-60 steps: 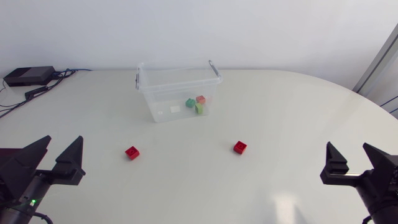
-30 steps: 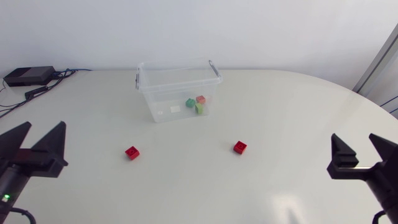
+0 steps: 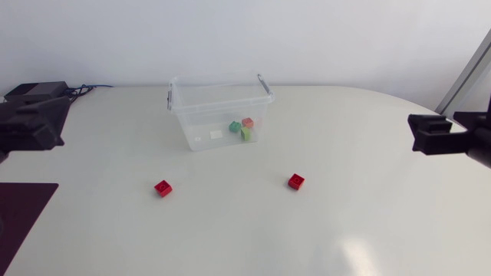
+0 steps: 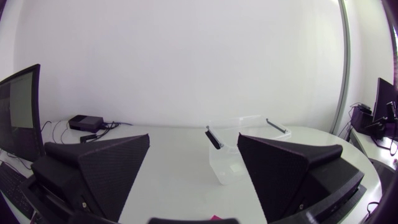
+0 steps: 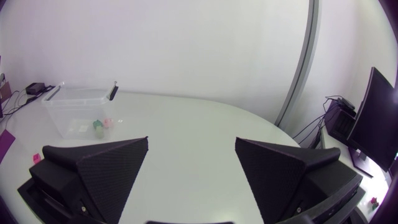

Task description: Place the duplo bricks in the container

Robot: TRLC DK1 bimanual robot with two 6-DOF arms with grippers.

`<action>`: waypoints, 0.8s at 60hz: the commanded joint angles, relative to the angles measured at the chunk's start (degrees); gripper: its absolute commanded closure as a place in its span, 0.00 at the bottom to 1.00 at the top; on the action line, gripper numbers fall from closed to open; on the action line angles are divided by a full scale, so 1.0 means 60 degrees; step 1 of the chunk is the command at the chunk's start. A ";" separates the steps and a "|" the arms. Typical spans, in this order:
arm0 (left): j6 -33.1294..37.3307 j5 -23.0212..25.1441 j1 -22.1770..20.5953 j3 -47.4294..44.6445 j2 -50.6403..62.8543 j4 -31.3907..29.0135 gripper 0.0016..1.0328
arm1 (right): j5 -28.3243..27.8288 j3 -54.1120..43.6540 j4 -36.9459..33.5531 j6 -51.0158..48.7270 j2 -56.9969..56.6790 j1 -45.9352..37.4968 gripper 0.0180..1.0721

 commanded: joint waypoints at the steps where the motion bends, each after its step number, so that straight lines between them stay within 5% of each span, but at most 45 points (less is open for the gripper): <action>1: -0.0201 0.0000 -0.0081 0.1047 0.1334 -0.0444 0.04 | -0.0025 0.0775 -0.0285 0.0257 0.0888 0.0203 0.04; 23: -0.0157 0.0000 -0.0418 0.5031 0.6110 -0.2861 0.04 | -0.0464 0.3295 -0.1559 0.0257 0.4521 0.0408 0.04; 48: 0.1337 0.0000 -0.0491 1.0393 1.0973 -0.7329 0.04 | -0.1578 0.5932 -0.3259 0.0228 0.7714 0.0452 0.04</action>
